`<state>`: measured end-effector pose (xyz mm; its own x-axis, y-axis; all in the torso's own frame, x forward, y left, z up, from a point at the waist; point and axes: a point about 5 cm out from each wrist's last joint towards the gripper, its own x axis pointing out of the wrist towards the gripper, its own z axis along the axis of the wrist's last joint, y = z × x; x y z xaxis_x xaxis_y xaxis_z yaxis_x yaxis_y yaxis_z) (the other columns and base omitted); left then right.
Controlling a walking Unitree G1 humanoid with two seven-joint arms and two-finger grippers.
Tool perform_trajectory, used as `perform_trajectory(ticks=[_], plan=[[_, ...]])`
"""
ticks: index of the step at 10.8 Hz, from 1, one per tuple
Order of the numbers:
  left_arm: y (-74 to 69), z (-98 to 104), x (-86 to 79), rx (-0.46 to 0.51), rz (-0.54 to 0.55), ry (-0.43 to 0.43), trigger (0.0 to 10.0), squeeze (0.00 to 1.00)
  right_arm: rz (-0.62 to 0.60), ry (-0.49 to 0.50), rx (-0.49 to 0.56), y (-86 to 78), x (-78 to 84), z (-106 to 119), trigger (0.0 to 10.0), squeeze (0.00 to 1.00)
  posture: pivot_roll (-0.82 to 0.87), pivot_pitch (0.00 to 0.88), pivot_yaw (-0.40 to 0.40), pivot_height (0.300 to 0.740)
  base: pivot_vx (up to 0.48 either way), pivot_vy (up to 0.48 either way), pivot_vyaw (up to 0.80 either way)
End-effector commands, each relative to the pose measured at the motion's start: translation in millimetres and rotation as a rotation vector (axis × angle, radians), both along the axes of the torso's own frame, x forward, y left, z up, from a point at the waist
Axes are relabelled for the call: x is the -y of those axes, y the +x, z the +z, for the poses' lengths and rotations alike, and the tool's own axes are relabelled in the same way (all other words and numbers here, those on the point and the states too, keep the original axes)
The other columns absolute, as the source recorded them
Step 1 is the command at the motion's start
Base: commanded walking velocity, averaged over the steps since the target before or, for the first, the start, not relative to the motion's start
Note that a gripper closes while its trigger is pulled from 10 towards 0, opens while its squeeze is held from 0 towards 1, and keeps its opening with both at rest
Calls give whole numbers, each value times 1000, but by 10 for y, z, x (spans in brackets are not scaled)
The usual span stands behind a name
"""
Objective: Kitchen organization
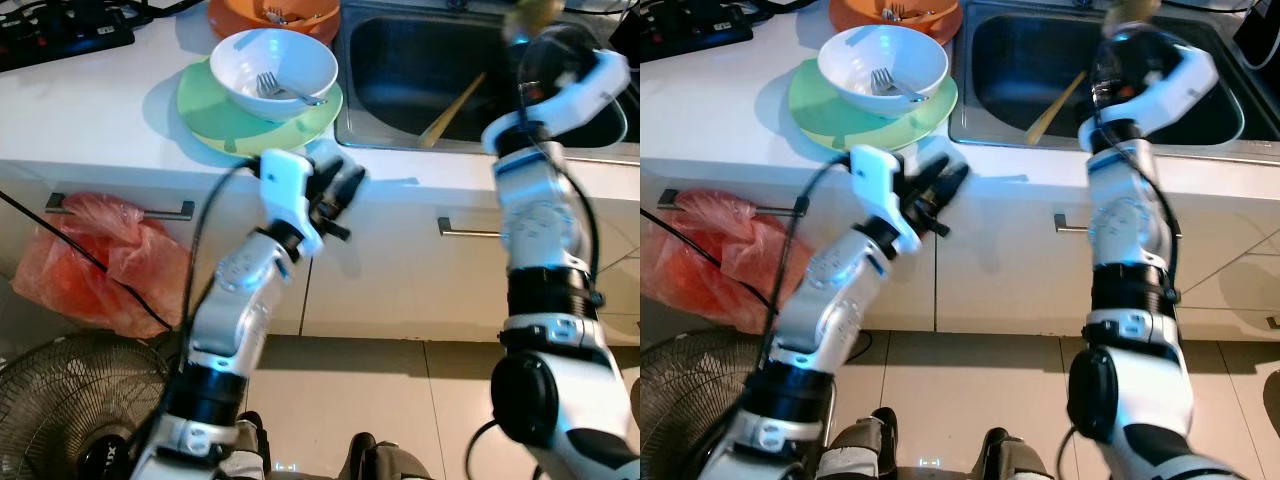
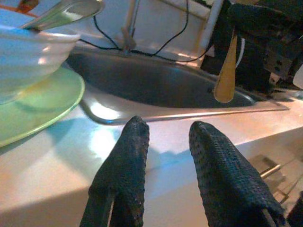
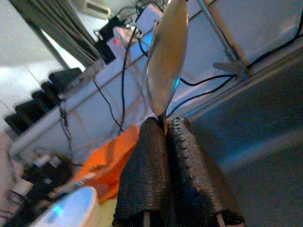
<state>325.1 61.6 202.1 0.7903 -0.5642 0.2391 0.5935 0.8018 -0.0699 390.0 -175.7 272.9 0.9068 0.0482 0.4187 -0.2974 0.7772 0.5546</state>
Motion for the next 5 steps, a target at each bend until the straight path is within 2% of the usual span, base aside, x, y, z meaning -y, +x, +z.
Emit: perform_trajectory(ticks=[1, 4, 5], plan=[[-1, -27, 28, 3, 11, 31, 10000, 0, -23, -78, 31, 34, 10, 82, 10000, 0, 189, 189, -76, 740, 0, 0, 0], [-47, -48, 90, 17, 1, 39, 10000, 0, -65, -183, 59, 116, -24, 153, 10000, 0, 206, 192, -83, 740, 0, 0, 0], [-41, -80, 98, 18, 7, 59, 10000, 0, -104, -257, 91, 122, -60, 182, 10000, 0, 207, 193, -83, 740, 0, 0, 0]])
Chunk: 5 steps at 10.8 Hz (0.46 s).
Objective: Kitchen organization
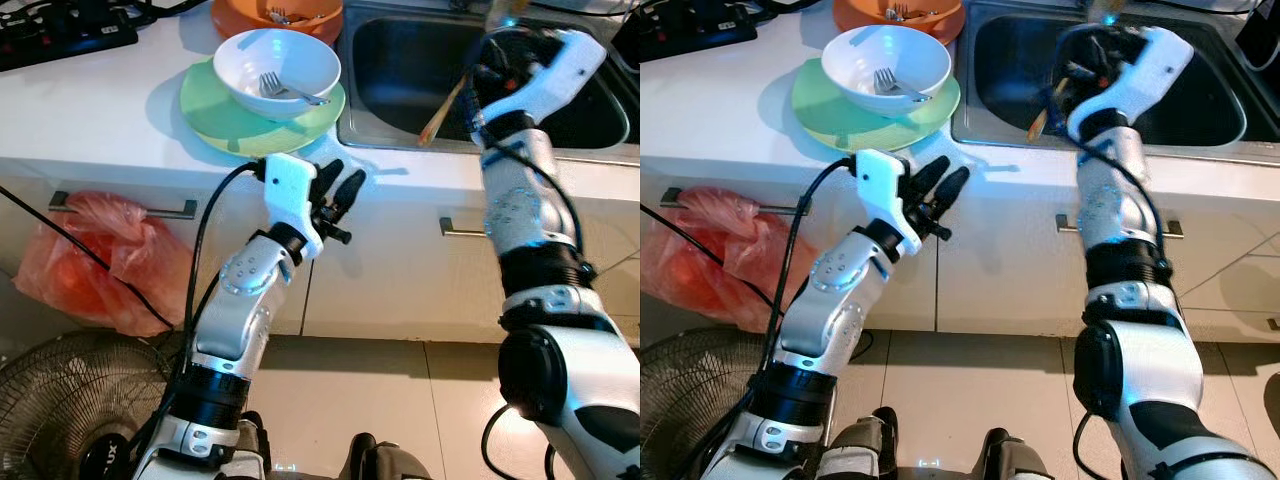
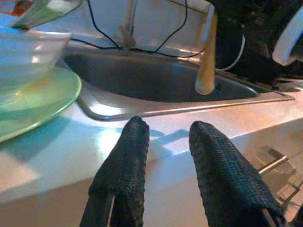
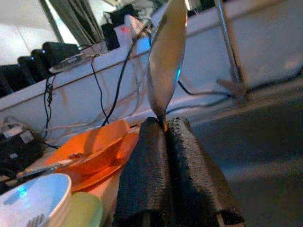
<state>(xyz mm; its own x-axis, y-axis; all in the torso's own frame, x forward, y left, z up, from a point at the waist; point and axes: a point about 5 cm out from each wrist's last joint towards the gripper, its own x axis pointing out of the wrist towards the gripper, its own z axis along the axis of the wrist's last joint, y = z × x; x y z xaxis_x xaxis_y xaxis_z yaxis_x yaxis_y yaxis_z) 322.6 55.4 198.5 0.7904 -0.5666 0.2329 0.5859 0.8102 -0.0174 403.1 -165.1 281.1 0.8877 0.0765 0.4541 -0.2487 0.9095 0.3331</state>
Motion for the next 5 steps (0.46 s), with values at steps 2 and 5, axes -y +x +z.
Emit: perform_trajectory(ticks=[2, 5], plan=[[-12, -63, 43, -1, 8, 32, 10000, 0, -51, -76, 39, 11, 51, 59, 10000, 0, 208, 195, -84, 740, 0, 0, 0], [7, -99, 23, -11, 59, 39, 10000, 0, -79, -105, 17, 31, 74, -20, 10000, 0, 203, 198, -83, 740, 0, 0, 0]])
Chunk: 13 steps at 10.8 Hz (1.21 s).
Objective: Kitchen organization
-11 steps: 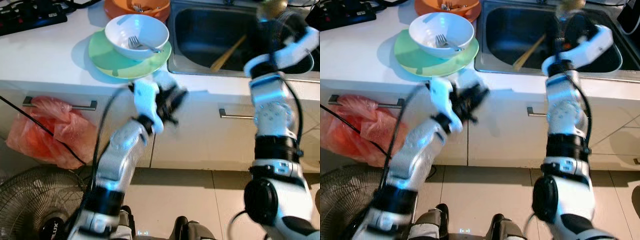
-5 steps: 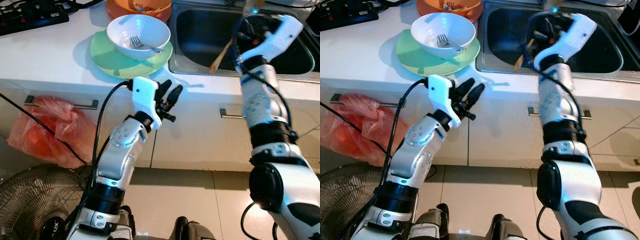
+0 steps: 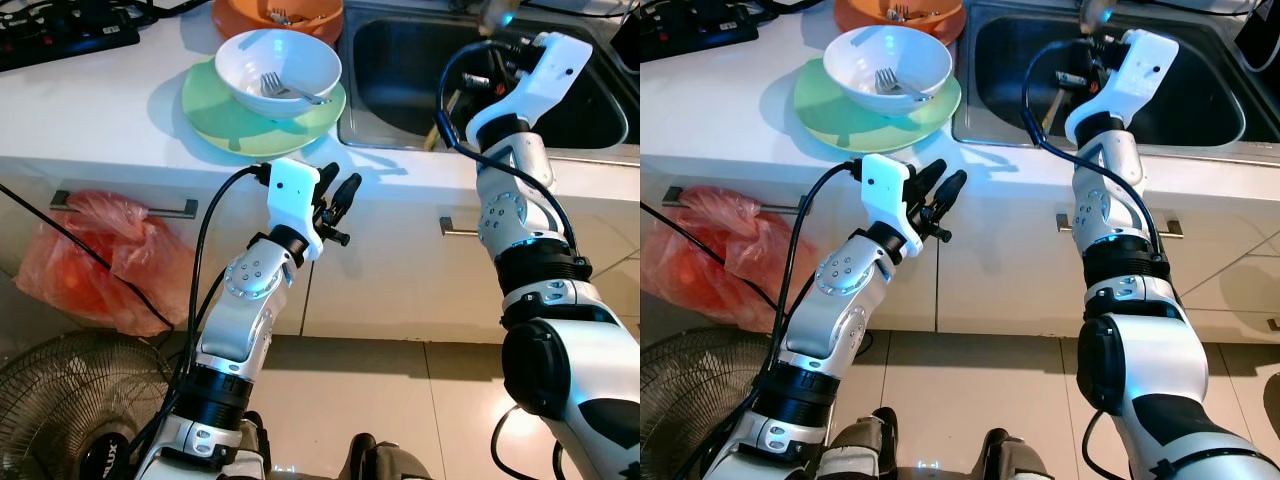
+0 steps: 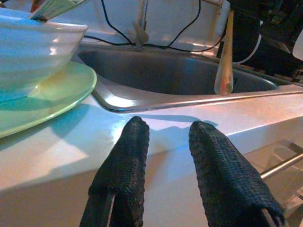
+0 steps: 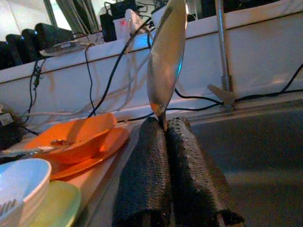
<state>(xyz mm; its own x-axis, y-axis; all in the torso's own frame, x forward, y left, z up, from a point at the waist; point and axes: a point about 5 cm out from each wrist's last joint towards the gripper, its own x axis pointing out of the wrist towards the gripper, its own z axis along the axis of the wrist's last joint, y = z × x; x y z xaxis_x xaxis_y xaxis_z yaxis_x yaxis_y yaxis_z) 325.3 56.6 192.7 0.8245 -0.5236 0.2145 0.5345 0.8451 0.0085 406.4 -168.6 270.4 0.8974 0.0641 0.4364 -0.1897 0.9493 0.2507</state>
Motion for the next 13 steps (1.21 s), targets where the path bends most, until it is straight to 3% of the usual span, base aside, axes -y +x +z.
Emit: perform_trajectory(ticks=[1, 13], plan=[[-25, -27, 36, -10, -12, -14, 10000, 0, -21, -1, 25, -3, 49, 56, 10000, 0, 202, 198, -79, 740, 0, 0, 0], [-69, -50, 96, -6, -67, 5, 10000, 0, -36, 27, 15, -2, 78, -34, 10000, 0, 202, 189, -72, 740, 408, 0, 0]])
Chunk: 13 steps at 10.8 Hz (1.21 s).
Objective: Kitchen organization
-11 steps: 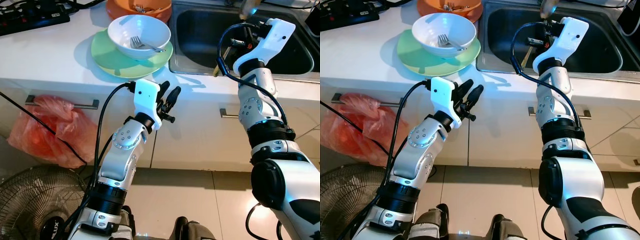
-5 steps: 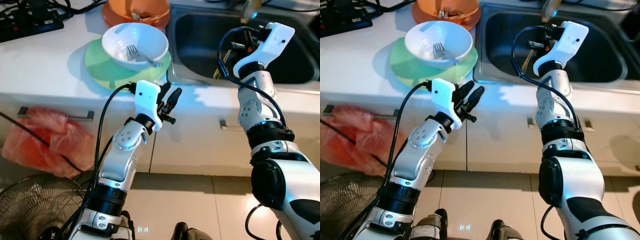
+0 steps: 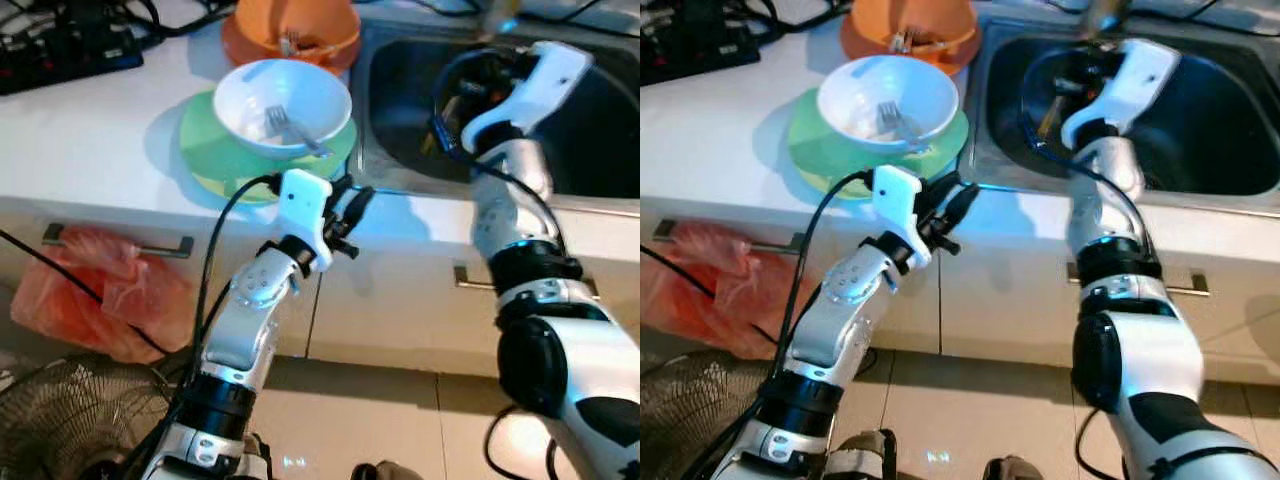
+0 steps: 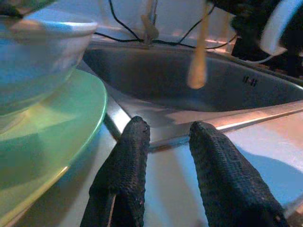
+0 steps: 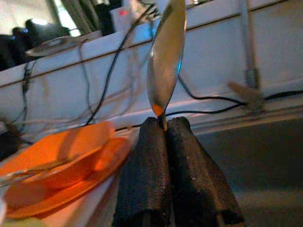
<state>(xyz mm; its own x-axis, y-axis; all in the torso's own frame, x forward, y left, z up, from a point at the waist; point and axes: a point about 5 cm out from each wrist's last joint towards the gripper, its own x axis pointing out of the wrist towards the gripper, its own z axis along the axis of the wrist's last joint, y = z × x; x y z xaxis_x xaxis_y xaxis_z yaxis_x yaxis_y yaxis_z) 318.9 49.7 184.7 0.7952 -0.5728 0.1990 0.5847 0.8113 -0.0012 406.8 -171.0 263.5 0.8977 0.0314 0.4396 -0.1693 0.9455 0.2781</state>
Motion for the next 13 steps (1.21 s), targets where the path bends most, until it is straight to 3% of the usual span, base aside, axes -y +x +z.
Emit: perform_trajectory(ticks=[1, 5, 8, 11, 13], plan=[[-13, 25, 31, 12, -9, 5, 10000, 0, -10, 1, 12, -5, 46, 32, 10000, 0, 202, 192, -73, 740, 349, 0, 0], [-67, 48, 71, 39, -49, 10, 10000, 0, -7, 2, 5, 0, 51, 23, 10000, 0, 201, 200, -75, 740, 265, 0, 0], [-209, 258, 146, 134, -124, 69, 10000, 0, -9, 6, 3, -6, 68, 3, 10000, 0, 205, 203, -74, 740, 0, 0, 0], [-175, 342, 99, 179, -83, 103, 10000, 0, -9, 4, -1, 1, 59, 1, 10000, 0, 206, 200, -72, 740, 0, 0, 0], [-172, 324, 89, 168, -73, 115, 10000, 0, -1, 5, -12, 5, 56, -16, 10000, 0, 205, 201, -71, 740, 356, 0, -400]])
